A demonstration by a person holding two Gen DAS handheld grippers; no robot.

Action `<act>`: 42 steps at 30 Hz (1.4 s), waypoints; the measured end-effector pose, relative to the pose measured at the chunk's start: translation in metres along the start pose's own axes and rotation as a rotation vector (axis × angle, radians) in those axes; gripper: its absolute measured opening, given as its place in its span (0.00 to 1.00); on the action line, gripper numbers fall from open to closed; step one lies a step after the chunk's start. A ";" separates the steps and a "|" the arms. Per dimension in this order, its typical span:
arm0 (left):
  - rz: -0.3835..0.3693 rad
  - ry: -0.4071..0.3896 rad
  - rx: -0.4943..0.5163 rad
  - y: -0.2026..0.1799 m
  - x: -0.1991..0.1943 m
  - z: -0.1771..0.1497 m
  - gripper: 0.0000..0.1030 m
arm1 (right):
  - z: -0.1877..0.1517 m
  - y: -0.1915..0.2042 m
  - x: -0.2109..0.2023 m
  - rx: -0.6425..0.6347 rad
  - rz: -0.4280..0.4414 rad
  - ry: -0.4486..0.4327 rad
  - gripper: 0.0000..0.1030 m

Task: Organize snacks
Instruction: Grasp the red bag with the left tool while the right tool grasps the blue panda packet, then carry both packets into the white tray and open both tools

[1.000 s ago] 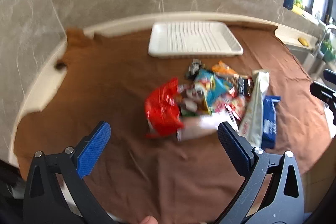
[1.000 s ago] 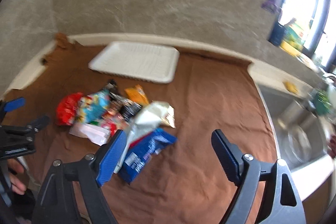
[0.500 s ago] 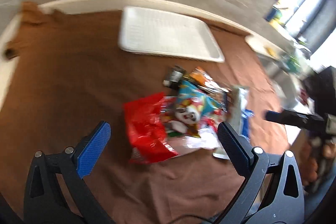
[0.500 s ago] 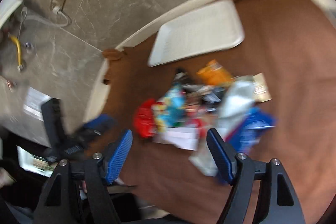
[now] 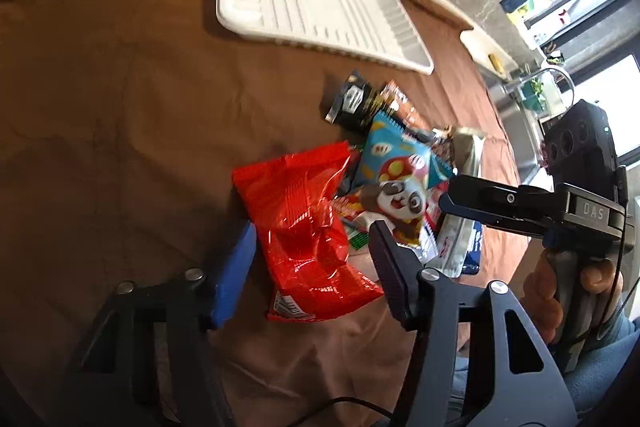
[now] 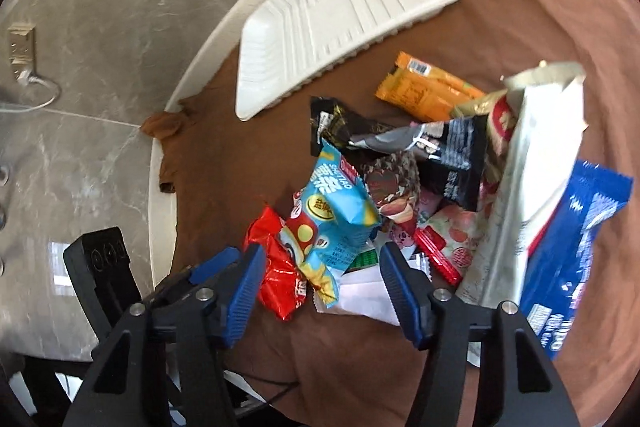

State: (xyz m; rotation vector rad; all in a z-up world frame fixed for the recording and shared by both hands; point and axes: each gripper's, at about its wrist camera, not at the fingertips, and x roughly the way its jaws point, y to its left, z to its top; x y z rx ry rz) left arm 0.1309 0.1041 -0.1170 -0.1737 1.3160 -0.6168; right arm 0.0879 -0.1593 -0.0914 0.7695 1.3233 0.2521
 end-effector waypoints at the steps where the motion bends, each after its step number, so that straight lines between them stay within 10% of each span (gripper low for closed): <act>1: -0.001 0.003 0.002 -0.002 0.002 -0.002 0.54 | 0.001 0.000 0.003 0.013 0.005 0.000 0.61; 17: -0.020 0.054 -0.054 0.002 0.033 0.006 0.32 | 0.015 -0.011 0.027 0.116 0.032 0.064 0.53; 27: -0.046 0.035 -0.047 0.004 0.024 0.004 0.16 | 0.019 -0.012 0.030 0.066 0.055 0.055 0.30; 42: -0.082 -0.025 -0.046 0.002 -0.006 0.006 0.15 | 0.019 -0.008 0.012 0.031 0.104 0.022 0.26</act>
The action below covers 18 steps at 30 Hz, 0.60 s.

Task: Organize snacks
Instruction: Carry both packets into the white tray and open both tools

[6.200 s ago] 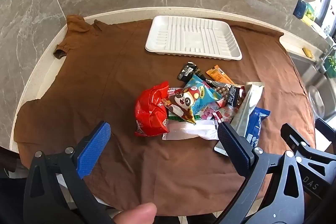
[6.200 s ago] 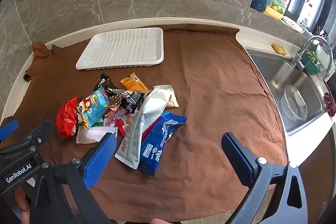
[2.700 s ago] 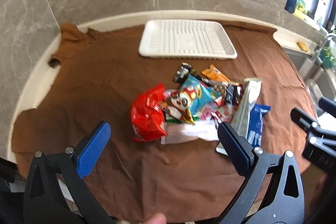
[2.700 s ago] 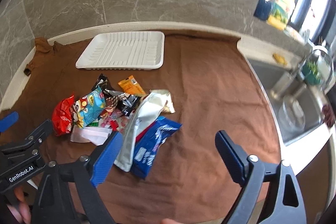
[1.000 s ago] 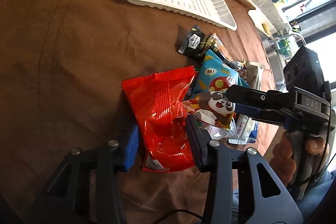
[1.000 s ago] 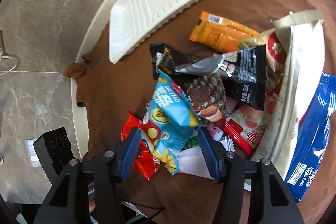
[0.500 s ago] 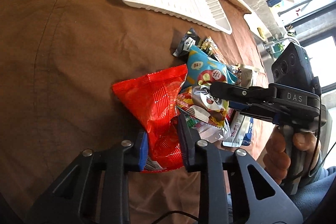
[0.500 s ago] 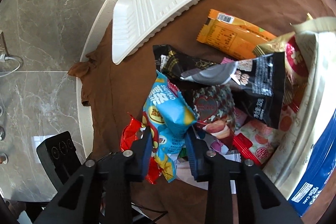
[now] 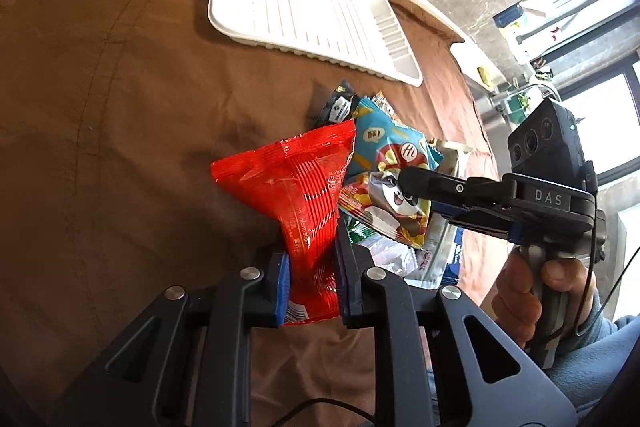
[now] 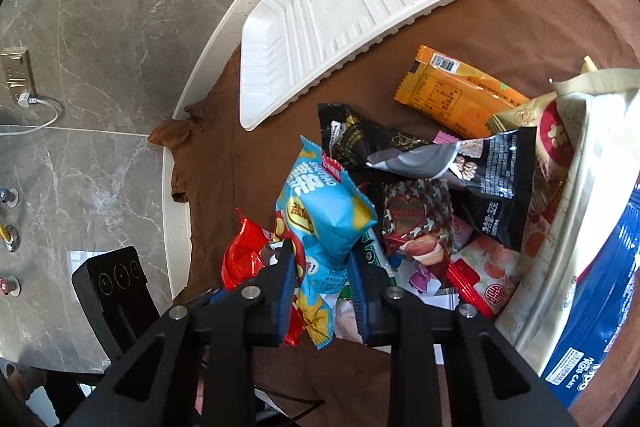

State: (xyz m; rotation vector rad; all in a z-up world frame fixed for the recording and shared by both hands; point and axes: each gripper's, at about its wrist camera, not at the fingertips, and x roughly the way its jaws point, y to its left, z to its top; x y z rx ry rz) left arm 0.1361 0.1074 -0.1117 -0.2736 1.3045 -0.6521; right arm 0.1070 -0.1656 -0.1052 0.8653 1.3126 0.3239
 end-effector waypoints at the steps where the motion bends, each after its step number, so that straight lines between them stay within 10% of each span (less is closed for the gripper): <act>1: -0.003 -0.004 0.001 -0.001 -0.003 0.001 0.15 | 0.001 0.000 -0.002 0.000 0.004 -0.002 0.26; 18: -0.019 -0.118 0.035 -0.024 -0.067 0.043 0.15 | 0.026 -0.007 -0.075 -0.016 0.045 -0.120 0.26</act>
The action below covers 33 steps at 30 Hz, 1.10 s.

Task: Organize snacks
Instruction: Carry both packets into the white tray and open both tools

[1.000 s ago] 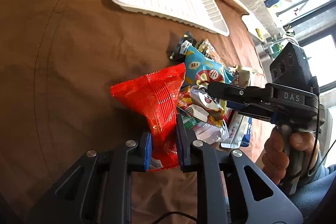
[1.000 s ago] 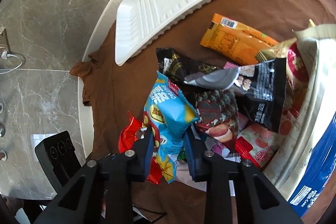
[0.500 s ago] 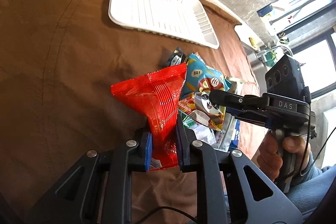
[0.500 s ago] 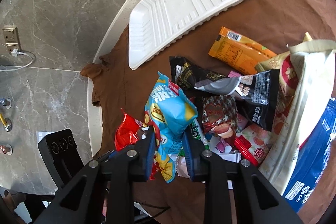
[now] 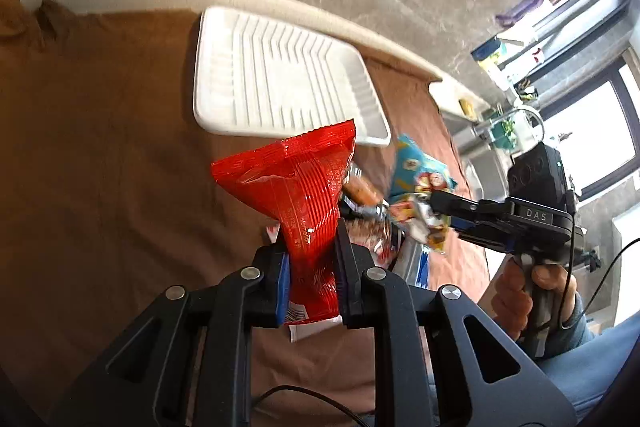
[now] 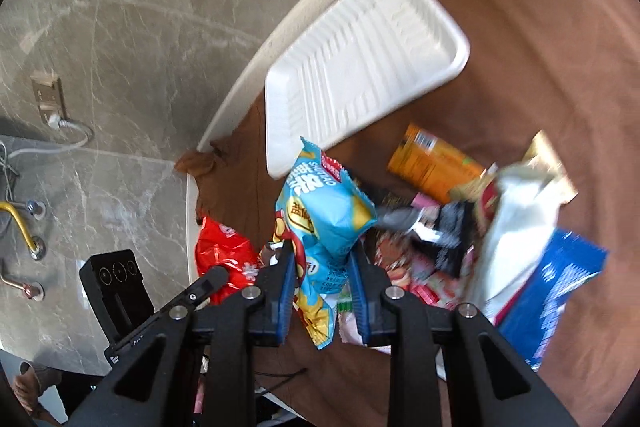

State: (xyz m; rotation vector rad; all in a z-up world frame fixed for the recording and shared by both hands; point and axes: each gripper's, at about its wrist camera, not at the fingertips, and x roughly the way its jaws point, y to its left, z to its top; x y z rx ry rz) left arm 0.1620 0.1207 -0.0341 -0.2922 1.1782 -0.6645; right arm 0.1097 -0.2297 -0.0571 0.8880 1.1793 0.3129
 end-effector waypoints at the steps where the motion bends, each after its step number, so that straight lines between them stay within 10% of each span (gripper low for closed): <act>1: 0.002 -0.007 0.004 0.000 -0.003 0.006 0.15 | 0.003 -0.003 -0.007 -0.001 -0.002 -0.018 0.26; 14: 0.091 -0.063 0.115 -0.011 -0.007 0.124 0.16 | 0.094 -0.012 -0.074 -0.086 -0.023 -0.206 0.26; 33: 0.206 0.160 0.100 0.022 0.151 0.187 0.16 | 0.166 -0.014 0.096 -0.139 -0.128 0.072 0.27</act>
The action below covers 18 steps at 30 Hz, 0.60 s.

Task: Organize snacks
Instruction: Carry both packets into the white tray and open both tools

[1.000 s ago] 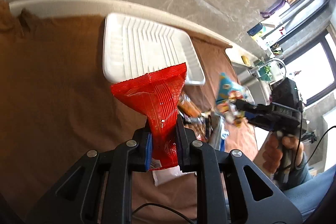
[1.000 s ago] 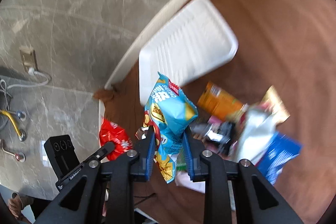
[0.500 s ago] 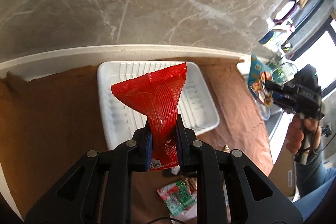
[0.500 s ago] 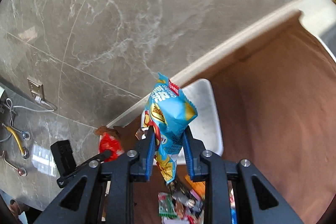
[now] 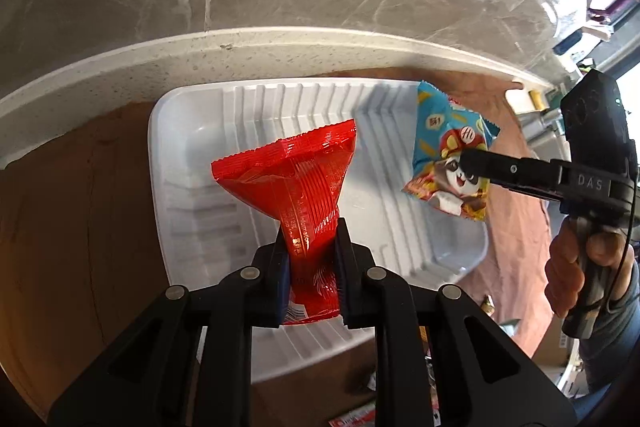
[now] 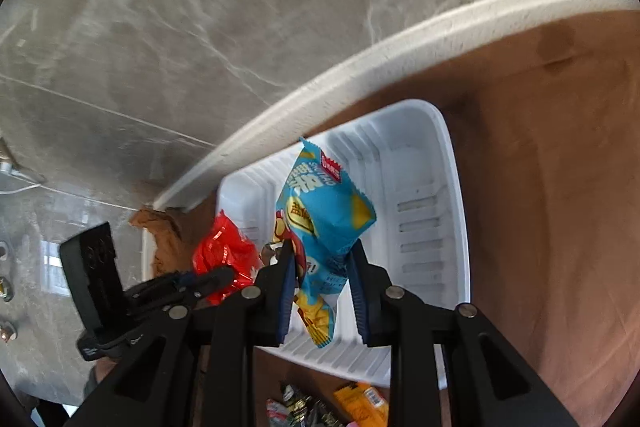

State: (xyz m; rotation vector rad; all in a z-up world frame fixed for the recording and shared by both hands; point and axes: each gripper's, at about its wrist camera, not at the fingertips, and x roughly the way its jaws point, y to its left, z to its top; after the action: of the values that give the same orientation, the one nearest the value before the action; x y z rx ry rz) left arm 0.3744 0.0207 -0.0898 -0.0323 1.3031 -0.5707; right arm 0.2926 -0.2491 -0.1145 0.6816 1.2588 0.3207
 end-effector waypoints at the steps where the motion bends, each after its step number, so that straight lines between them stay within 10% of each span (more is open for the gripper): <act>1: 0.007 0.009 0.000 0.002 0.005 0.002 0.16 | 0.001 -0.001 0.004 -0.001 -0.008 0.009 0.27; 18: 0.041 0.012 -0.012 0.005 0.024 0.004 0.19 | -0.002 0.001 0.041 -0.008 -0.057 0.048 0.27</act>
State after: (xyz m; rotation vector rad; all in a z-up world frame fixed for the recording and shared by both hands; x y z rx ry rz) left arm 0.3836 0.0144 -0.1119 -0.0125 1.3158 -0.5289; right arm 0.3033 -0.2238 -0.1452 0.6335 1.3197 0.2966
